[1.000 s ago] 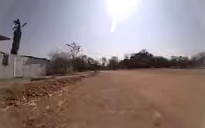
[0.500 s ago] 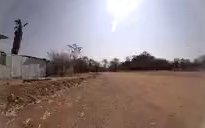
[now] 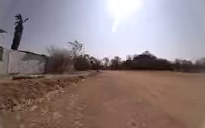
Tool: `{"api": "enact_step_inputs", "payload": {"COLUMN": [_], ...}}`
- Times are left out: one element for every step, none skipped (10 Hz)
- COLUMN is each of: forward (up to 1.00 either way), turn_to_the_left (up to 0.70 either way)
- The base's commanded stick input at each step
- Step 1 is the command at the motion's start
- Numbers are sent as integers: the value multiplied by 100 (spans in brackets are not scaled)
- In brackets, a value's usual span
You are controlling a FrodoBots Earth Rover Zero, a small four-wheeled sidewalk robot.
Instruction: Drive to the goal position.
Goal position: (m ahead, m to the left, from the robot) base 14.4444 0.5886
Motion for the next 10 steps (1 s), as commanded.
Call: {"api": "enact_step_inputs", "payload": {"forward": [100, 100, 100, 100, 100, 100, 100, 100, 100, 100], "turn_to_the_left": [-25, 0, 0, 0, 0, 0, 0, 0, 0, 0]}}
